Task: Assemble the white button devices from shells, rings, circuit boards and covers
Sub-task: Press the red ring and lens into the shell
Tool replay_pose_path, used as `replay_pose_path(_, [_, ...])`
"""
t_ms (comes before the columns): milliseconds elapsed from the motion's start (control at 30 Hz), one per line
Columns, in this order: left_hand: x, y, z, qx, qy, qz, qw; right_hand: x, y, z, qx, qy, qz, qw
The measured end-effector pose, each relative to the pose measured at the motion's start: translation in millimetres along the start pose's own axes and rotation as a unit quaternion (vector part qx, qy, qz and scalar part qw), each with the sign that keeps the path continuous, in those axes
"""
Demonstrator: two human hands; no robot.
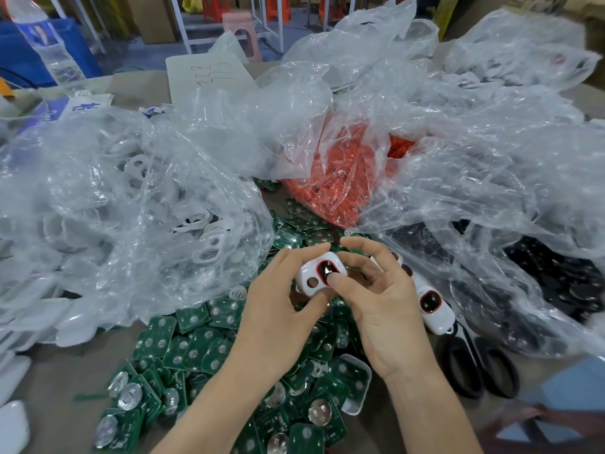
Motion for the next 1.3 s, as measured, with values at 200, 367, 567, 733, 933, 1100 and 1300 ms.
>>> replay_pose_path(200, [0.0, 1.0, -0.3, 0.025, 0.024, 0.006, 0.999, 2.7, -0.4, -1.8, -0.005, -0.050, -0.021, 0.999])
replay_pose_path(367, [1.3, 1.3, -1.4, 0.021, -0.030, -0.025, 0.999, 3.2, -0.6, -3.5, -0.004, -0.057, -0.018, 0.998])
replay_pose_path(567, [4.1, 1.4, -0.3, 0.049, -0.084, -0.054, 0.994, 0.8, 0.8, -3.9, 0.004, 0.032, 0.025, 0.999])
replay_pose_path(733, [4.9, 1.9, -0.8, 0.052, -0.119, -0.069, 0.989, 1.8, 1.9, -3.5, 0.012, 0.046, 0.028, 0.998])
replay_pose_path(933, [3.1, 3.5, -2.1, 0.054, -0.131, -0.068, 0.988, 3.2, 0.4, -3.3, 0.010, 0.034, 0.027, 0.999])
replay_pose_path(1100, [1.6, 2.3, -1.9, 0.056, -0.108, -0.055, 0.991, 3.5, -1.0, -3.9, 0.004, 0.034, 0.022, 0.999])
replay_pose_path(1300, [-1.9, 2.1, -3.6, 0.044, -0.097, -0.050, 0.993, 5.4, -0.7, -3.0, 0.023, 0.033, 0.013, 0.999])
Point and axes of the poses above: each hand's wrist, its own y-axis towards the middle knuckle, its own z-axis out of the palm, x = y × z, the point moved 3 cm from there along y, towards the middle knuckle, and after that the axes turned 3 degrees about z, right-handed, at the moved point
